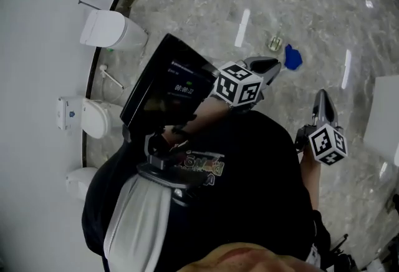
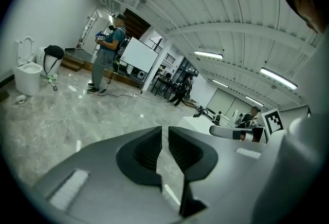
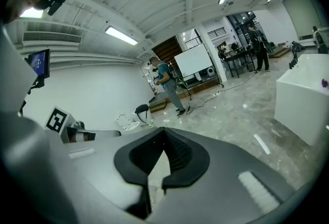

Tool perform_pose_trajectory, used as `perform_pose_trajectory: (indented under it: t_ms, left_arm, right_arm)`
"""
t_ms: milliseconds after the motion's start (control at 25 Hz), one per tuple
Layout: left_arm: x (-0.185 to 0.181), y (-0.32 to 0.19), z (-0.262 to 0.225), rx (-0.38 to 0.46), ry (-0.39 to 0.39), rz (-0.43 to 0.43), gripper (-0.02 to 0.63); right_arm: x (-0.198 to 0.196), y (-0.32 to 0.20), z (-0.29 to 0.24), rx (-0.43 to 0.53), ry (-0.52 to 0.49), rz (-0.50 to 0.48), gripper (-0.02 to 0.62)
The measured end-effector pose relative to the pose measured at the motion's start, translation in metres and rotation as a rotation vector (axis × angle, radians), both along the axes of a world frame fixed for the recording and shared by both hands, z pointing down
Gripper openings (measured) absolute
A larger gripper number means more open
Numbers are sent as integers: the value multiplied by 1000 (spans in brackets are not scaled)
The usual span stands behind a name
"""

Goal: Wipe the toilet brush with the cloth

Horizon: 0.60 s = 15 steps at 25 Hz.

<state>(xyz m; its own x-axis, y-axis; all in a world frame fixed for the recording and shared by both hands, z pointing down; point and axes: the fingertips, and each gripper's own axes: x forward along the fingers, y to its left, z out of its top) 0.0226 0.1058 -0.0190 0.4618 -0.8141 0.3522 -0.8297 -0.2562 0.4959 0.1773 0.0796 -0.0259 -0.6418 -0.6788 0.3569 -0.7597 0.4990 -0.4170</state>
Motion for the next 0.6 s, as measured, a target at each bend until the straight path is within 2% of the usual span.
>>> perform_pose_trajectory:
  t_ms: [240,440,600]
  left_arm:
    - [0,6,10,10,-31,-8,34]
    - [-12,6,10,22,-7,-21,27]
    - [-15,15,39,0,-15,-7,26]
  right_arm:
    - [-7,3,10,-18,-2,-17,2]
    - [-7,7,12,-20,0,18,2]
    - [-13,19,49,-22,-10,3,2]
